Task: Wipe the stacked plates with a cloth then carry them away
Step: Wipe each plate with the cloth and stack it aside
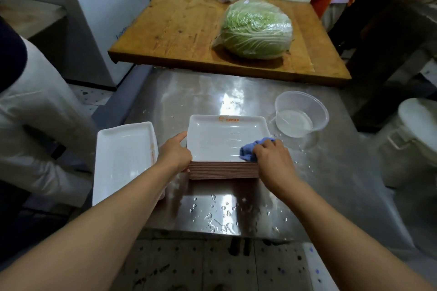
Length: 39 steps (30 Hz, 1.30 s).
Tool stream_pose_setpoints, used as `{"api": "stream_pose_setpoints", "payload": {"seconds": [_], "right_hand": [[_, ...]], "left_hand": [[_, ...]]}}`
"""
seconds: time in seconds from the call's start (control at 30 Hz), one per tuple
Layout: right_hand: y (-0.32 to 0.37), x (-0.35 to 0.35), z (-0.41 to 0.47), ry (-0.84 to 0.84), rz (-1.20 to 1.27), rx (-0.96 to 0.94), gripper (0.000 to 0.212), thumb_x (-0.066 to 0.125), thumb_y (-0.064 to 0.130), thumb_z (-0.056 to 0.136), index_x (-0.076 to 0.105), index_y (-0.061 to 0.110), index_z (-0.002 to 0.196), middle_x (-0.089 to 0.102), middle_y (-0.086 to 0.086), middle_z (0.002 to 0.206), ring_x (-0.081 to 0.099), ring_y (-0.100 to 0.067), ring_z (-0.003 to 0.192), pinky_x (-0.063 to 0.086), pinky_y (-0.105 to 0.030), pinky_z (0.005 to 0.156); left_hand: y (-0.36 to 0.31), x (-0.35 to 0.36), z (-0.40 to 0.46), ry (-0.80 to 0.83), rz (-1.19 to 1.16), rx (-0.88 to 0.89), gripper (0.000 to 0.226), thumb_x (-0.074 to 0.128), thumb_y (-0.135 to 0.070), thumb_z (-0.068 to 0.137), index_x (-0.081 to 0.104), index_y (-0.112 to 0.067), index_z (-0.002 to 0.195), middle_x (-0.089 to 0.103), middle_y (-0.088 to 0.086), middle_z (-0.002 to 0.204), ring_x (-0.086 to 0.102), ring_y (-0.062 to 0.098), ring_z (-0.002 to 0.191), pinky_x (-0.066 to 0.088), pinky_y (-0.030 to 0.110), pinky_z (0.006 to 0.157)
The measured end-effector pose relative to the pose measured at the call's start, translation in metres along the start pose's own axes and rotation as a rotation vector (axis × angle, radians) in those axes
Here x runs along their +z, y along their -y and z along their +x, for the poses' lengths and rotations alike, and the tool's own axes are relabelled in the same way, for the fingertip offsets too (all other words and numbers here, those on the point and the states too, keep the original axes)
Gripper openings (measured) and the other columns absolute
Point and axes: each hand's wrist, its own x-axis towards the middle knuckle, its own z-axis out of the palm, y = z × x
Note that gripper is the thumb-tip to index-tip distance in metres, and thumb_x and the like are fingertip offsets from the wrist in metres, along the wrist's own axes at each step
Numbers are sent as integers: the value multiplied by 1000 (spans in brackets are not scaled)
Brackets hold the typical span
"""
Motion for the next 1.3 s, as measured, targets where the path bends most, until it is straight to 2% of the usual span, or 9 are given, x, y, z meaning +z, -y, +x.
{"api": "stream_pose_setpoints", "payload": {"seconds": [0.13,0.23,0.33,0.53,0.73,0.9,1.07,1.13,1.3], "right_hand": [[-8,-8,-5,-77,271,71,29,45,-8,75,64,7,90,58,-11,98,50,-31,100,32,-28,67],[-23,-17,-15,-193,531,195,26,47,-10,72,67,4,80,64,-15,86,57,-36,82,44,-33,63],[-30,-22,-24,-246,677,272,27,46,-10,74,69,3,79,66,-18,76,60,-38,67,51,-46,62],[-40,-19,-32,-240,761,331,31,47,-11,72,72,5,84,67,-14,72,60,-29,71,48,-33,65],[-41,-16,-37,-242,815,352,32,45,-12,70,69,7,77,62,-7,64,57,-23,66,42,-26,59],[-39,-24,-41,-336,919,383,34,45,-11,74,71,9,83,63,-9,61,59,-26,59,53,-39,61],[-31,-50,-44,-483,953,361,25,54,-6,77,70,13,78,63,5,65,57,-5,66,41,-13,60],[-29,-62,-44,-525,945,345,23,57,-2,79,71,14,85,65,-4,79,55,-10,74,40,-18,67],[-20,-97,-47,-685,968,262,17,60,0,82,72,10,89,66,-9,87,56,2,69,37,-1,59]], "left_hand": [[-2,7,-6,-146,460,112,55,58,-18,83,43,-26,136,48,10,131,47,30,118,43,36,90],[-6,25,-21,-276,601,428,52,66,-39,80,52,-24,128,45,4,123,41,24,117,41,38,90],[-8,47,-28,-119,782,682,45,68,-48,78,61,-25,117,50,-2,116,42,20,112,37,33,86],[-10,69,-31,-191,1000,803,27,50,-10,88,68,-20,105,60,0,104,48,22,101,24,28,72],[-14,67,-35,-213,959,811,23,55,-5,82,71,-19,90,62,-1,91,51,22,94,27,30,74],[-32,49,-39,-224,717,870,6,65,-4,77,61,-7,81,62,11,79,55,33,79,34,36,64],[-61,27,-44,-291,684,874,10,55,-21,91,53,-13,97,65,11,83,58,35,75,26,32,61],[-72,15,-53,-268,522,851,7,55,-22,92,51,-16,94,62,8,80,57,34,75,32,33,61],[-85,-14,-82,-172,19,682,4,55,-14,91,57,-13,88,62,2,80,58,21,76,44,33,70]]}}
